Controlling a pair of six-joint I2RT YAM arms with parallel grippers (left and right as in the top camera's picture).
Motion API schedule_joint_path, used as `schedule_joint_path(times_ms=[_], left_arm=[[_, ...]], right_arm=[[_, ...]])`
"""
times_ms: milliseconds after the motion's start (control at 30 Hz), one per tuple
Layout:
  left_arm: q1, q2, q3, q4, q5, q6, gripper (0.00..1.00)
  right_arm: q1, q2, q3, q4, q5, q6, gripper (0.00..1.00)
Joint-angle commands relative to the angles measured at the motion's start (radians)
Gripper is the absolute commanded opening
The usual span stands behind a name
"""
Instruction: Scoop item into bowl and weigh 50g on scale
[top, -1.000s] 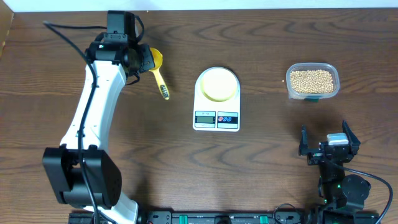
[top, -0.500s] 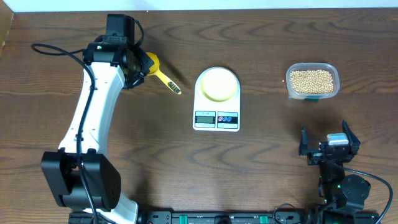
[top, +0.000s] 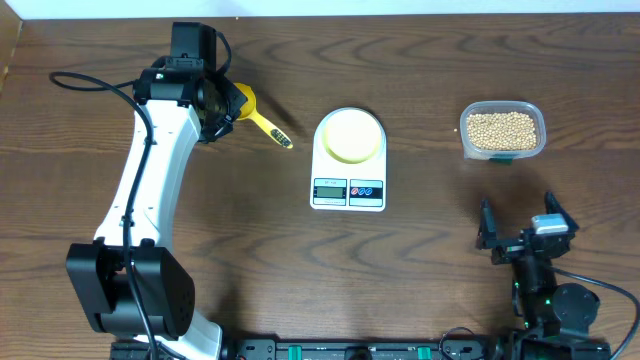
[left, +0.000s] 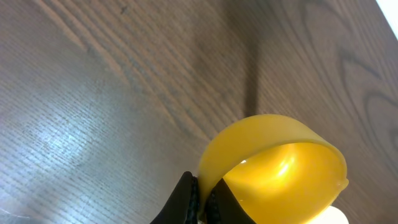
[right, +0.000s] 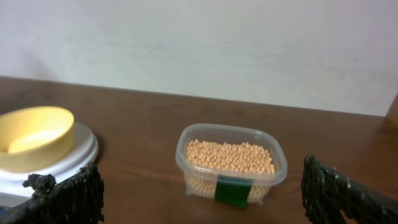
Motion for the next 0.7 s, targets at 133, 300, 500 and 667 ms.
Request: schedule_joint_path(times_ms=[133,300,500,667], left_arm=[[0.003,-0.013,0.002,0.030,-0.009,-0.005,0.08],[0.003,-0.013,0.002,0.082,-0.009,-0.004,0.08],[0.003,-0.013,0.002,0.150,-0.016,-0.005,0.08],[0.003,-0.013,0.002,0.189,-0.039,-0.005,0.08]], right_arm=[[0.011,0.244,0.230,-0.003,0.051,0.079,0.99],[0.011,0.517,0.395,-0.008,-0.063,0.187,0.99],[0.021,0.853,0.569,-0.011,-0.256,0.352,0.99],[0.050,1.109,0.674,0.032,-0.471,0.426,0.99]])
